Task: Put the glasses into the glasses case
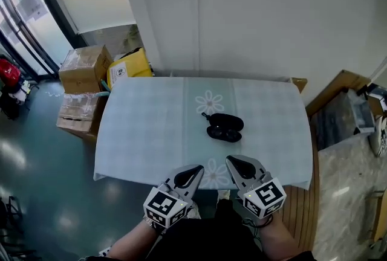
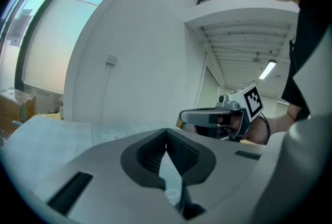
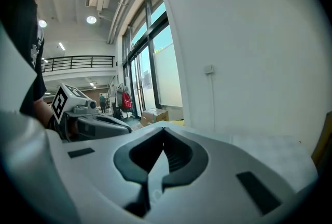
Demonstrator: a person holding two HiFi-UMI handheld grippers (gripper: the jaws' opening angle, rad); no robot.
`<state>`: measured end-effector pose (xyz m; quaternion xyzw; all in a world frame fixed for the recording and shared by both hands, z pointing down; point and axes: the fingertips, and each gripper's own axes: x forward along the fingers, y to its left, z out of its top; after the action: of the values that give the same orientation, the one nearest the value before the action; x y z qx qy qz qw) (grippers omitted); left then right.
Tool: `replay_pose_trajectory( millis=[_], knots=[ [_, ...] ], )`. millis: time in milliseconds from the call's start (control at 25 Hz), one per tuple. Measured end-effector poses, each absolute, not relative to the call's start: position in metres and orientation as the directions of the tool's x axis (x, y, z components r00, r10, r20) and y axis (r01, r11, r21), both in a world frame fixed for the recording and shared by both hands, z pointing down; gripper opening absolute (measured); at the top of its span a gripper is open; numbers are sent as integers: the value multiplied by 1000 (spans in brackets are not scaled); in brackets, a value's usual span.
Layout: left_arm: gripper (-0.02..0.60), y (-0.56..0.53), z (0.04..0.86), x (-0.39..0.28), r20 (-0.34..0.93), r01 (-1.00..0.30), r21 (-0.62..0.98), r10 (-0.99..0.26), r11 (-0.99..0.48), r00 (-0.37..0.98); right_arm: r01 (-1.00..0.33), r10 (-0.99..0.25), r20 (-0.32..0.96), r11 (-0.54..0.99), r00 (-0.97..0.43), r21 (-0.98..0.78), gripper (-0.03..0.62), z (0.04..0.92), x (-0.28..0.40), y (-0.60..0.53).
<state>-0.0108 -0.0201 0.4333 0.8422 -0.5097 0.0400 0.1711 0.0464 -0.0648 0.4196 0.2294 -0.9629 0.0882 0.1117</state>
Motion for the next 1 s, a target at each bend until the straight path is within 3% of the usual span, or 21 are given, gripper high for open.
replay_pose_trajectory(
  millis=[400, 1000],
  knots=[
    [26, 16, 437, -4, 237, -819, 242, -787, -520, 570, -556, -515, 253, 821, -819, -131, 23, 429, 54, -9],
    [26, 40, 436, 7, 217, -800, 250, -774, -546, 595, -574, -536, 252, 811, -806, -114, 23, 427, 65, 26]
  ],
)
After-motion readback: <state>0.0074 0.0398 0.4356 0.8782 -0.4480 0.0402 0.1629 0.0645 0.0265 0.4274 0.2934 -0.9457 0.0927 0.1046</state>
